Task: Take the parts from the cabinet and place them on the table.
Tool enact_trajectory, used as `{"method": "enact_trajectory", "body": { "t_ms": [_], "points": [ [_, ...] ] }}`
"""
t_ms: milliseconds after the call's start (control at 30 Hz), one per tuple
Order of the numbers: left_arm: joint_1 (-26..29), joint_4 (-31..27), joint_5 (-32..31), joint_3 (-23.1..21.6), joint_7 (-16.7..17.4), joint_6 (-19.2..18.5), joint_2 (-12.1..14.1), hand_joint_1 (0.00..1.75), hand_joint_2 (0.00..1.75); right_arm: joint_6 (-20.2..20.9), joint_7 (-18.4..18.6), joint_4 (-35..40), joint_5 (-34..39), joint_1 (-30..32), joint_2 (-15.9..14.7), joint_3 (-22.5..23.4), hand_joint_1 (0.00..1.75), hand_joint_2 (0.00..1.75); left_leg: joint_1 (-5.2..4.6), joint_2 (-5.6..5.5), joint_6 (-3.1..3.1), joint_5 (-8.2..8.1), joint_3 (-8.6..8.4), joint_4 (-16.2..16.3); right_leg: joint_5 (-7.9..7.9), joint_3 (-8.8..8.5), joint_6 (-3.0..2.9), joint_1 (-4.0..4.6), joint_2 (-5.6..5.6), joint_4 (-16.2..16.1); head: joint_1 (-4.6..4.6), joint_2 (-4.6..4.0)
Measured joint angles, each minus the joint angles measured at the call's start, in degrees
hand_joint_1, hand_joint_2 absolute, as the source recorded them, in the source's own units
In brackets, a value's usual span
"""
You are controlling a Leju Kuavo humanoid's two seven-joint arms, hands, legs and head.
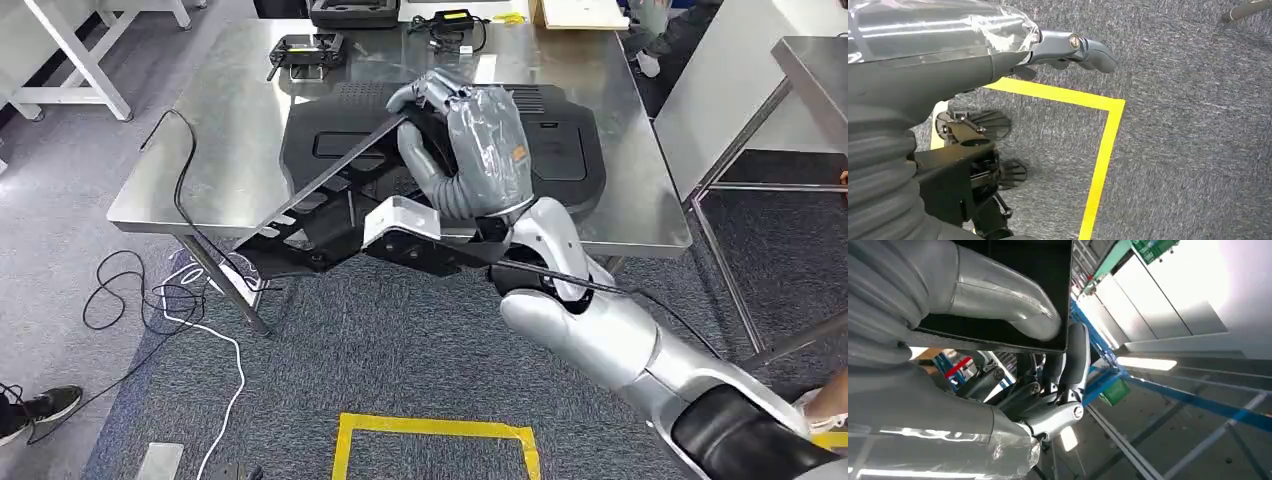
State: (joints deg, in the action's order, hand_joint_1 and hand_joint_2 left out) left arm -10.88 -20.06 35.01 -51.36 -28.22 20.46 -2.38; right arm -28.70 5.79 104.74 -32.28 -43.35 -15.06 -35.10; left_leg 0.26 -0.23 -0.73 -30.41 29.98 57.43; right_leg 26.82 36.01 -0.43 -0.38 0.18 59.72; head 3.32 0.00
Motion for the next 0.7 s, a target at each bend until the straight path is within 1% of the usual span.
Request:
{"method": "enact_trajectory", "body": {
  "t_ms": [533, 700],
  "points": [
    [0.0, 0.0, 0.3, 0.0, -0.1, 0.0, 0.0, 0.00, 1.75, 1.1, 2.7, 0.0, 1.6, -4.1, -1.5, 1.4, 1.75, 1.75, -0.01, 0.00, 0.00, 0.00, -0.01, 0.0, -0.01, -0.01, 0.01, -0.01, -0.01, 0.0, 0.00, 0.00],
    [0.0, 0.0, 0.3, 0.0, -0.1, -0.1, 0.0, 0.00, 1.75, 1.3, 3.0, 0.0, 1.9, -4.9, -2.0, 1.6, 1.75, 1.75, -0.01, 0.00, 0.00, 0.00, -0.01, 0.0, -0.01, -0.01, 0.01, -0.01, -0.01, 0.0, -0.02, 0.00]
  ]
}}
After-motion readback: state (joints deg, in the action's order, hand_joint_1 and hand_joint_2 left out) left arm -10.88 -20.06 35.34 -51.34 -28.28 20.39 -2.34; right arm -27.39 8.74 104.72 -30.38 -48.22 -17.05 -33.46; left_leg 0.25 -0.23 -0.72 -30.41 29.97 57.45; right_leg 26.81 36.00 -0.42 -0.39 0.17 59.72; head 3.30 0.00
